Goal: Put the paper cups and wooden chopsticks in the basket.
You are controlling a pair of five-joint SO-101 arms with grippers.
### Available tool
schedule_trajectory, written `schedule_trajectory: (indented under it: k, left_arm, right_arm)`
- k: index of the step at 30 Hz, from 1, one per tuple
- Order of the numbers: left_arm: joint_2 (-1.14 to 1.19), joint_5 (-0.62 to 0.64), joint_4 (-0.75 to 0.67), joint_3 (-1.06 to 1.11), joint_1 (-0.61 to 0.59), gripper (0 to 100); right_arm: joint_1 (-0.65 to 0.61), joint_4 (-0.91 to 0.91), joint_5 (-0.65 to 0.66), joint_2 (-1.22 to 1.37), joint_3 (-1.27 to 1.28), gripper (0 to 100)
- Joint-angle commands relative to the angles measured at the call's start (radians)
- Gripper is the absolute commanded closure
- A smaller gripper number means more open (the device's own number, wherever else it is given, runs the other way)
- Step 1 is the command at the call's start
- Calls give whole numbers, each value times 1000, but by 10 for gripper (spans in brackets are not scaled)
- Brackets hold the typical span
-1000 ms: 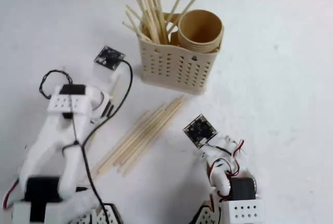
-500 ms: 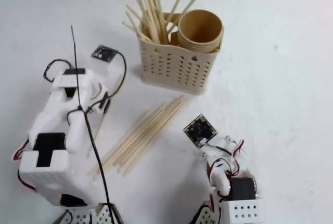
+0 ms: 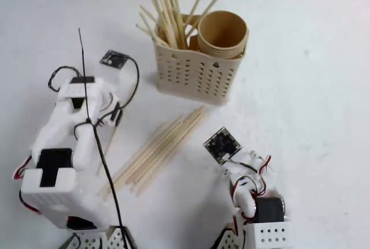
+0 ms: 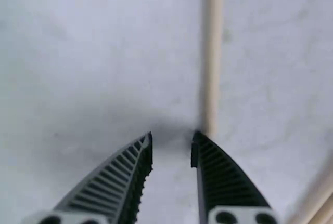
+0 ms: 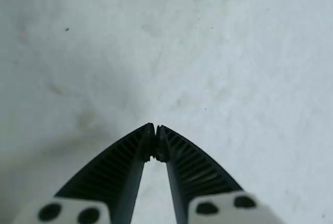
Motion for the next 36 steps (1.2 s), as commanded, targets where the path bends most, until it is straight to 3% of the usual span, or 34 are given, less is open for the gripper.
schedule_trajectory:
  k: [1, 10, 15, 19, 28, 36]
  left_arm:
    - [-93, 15, -80, 84, -10, 858]
    - [-162, 25, -89, 141, -5, 855]
    - [-259, 89, -92, 133, 2, 855]
    - [-300, 87, -97, 161, 53, 854]
    - [-148, 94, -87, 167, 105, 854]
    - [-28, 138, 37, 29, 64, 858]
  right_arm:
    - [-7, 5, 11, -4, 9, 981]
    - [-7, 5, 11, -4, 9, 981]
    - [-7, 5, 11, -4, 9, 981]
    - [-7, 5, 11, -4, 9, 981]
    - [-7, 5, 11, -4, 9, 981]
    - [-7, 5, 11, -4, 9, 981]
